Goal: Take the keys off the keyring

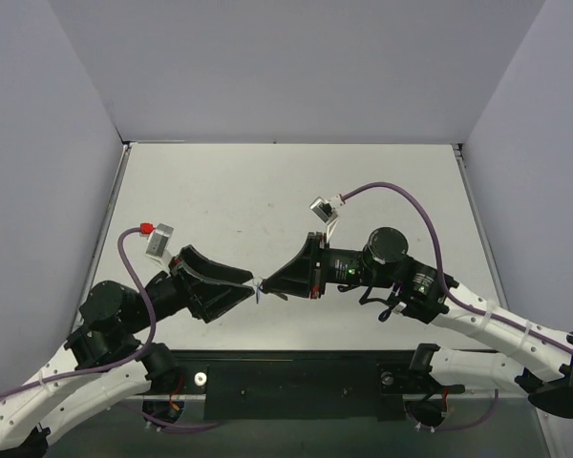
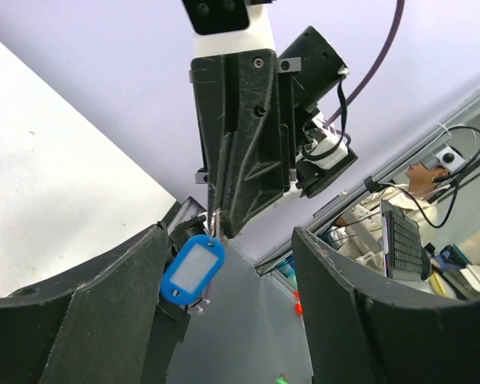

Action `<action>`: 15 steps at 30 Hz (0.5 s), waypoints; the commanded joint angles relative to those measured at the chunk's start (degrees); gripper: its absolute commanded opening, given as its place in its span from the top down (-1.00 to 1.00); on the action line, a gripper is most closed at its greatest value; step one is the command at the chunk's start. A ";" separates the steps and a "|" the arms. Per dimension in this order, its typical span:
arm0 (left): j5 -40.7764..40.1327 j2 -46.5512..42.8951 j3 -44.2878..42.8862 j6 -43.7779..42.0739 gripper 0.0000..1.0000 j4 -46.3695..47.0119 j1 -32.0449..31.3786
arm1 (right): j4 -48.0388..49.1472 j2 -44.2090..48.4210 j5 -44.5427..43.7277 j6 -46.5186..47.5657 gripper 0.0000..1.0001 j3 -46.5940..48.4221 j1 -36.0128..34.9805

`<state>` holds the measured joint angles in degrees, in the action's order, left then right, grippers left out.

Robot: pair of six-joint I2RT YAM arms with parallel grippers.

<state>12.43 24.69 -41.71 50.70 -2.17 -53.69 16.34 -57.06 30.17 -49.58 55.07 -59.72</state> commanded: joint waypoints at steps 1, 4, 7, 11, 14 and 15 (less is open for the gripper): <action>-2.85 0.18 1.37 2.21 -0.42 6.83 -0.27 | 6.16 1.60 -0.73 -1.30 1.00 -0.31 -0.22; -2.67 0.89 2.07 2.91 -0.36 8.41 -0.27 | 6.34 1.51 -0.73 -1.31 1.00 0.04 -0.57; -2.67 1.33 3.21 3.62 -0.26 10.61 -0.36 | 6.34 1.33 -0.99 -1.22 1.00 0.04 -0.83; -3.11 1.59 3.48 3.88 -0.15 11.40 -0.36 | 6.43 1.25 -1.08 -1.31 1.00 -0.22 -0.92; -3.11 1.68 3.39 3.71 -0.04 11.23 -0.36 | 6.51 1.33 -1.26 -1.13 1.00 -0.22 -1.10; -3.11 1.77 3.48 3.71 -0.01 11.23 -0.36 | 6.43 0.99 -1.17 -1.22 1.00 -0.05 -1.18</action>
<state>10.17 26.20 -37.89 54.02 4.73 -53.71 18.09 -56.77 29.28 -50.92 54.81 -60.42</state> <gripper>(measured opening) 0.530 0.005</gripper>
